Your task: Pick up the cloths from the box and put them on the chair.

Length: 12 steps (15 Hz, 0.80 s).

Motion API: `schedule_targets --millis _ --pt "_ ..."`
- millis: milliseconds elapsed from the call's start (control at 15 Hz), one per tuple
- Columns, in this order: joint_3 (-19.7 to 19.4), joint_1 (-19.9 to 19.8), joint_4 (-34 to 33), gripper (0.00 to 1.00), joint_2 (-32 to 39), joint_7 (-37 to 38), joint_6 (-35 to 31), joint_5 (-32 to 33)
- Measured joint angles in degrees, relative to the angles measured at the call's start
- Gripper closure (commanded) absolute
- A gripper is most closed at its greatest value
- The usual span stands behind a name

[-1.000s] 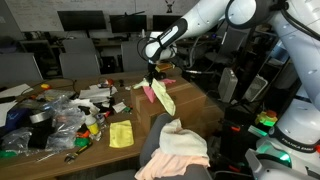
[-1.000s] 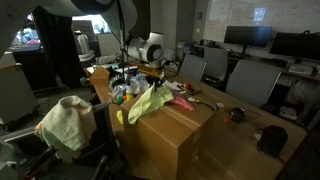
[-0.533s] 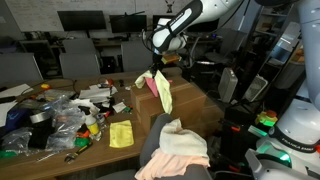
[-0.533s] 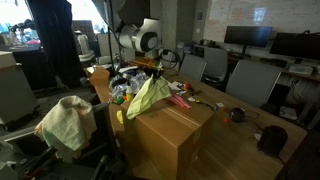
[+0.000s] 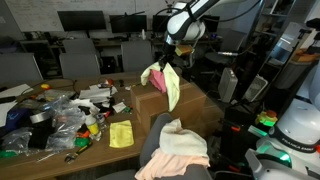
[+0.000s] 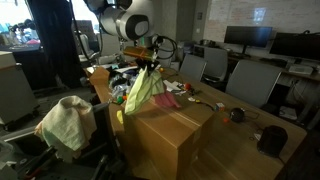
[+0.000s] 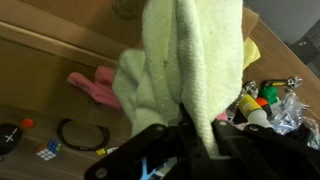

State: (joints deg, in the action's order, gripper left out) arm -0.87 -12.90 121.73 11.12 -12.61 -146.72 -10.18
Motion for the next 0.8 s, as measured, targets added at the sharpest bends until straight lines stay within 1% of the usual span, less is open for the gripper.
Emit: schedule_targets --millis 267,467,667,800 --pt "-0.3 0.0 7.9 0.96 -7.8 -3.6 -1.8 -1.2" --pt "-1.4 0.4 13.6 0.96 -13.3 -8.2 -2.0 -2.2" --pt "-3.2 1.7 18.8 0.96 -18.3 -13.6 -1.6 -2.2" --pt "-4.3 3.0 21.8 0.96 -21.2 -16.8 -0.3 -1.1"
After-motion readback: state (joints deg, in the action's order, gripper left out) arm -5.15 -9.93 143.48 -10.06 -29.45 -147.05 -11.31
